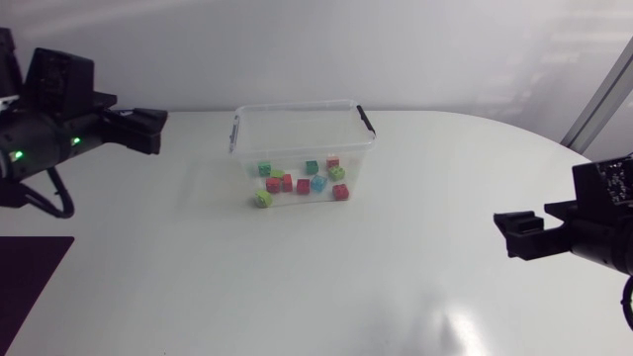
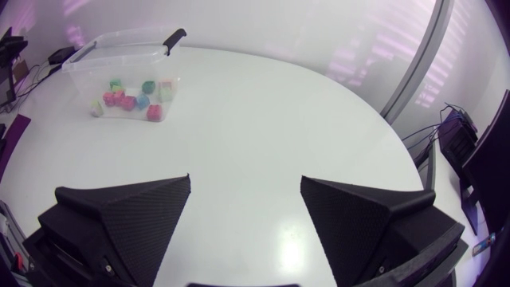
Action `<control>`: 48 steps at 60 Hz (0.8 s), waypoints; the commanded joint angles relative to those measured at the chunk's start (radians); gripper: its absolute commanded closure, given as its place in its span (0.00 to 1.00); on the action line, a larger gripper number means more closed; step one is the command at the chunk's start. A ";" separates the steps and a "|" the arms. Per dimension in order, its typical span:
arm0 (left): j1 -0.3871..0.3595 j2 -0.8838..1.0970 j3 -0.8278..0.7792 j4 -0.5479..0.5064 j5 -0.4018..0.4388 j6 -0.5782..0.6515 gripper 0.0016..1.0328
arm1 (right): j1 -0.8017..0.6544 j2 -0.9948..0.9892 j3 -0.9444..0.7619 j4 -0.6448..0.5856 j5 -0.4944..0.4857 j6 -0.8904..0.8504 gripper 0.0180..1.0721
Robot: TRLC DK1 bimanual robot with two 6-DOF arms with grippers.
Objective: Place the duplo bricks in the container
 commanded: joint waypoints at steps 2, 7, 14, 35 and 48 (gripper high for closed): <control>0.039 -0.113 -0.085 0.020 -0.008 0.028 0.04 | -0.013 -0.045 -0.041 0.010 0.016 -0.024 0.05; 0.068 -0.211 -0.134 0.012 -0.005 0.035 0.04 | -0.022 -0.083 -0.063 0.013 0.023 -0.029 0.05; 0.096 -0.333 -0.212 0.006 0.006 0.035 0.04 | -0.044 -0.138 -0.106 0.041 0.025 -0.041 0.05; 0.113 -0.593 -0.390 0.010 0.012 -0.005 0.04 | -0.076 -0.292 -0.220 0.142 0.017 -0.028 0.05; 0.115 -0.706 -0.499 0.014 0.021 -0.075 0.04 | -0.065 -0.389 -0.322 0.252 0.008 0.017 0.05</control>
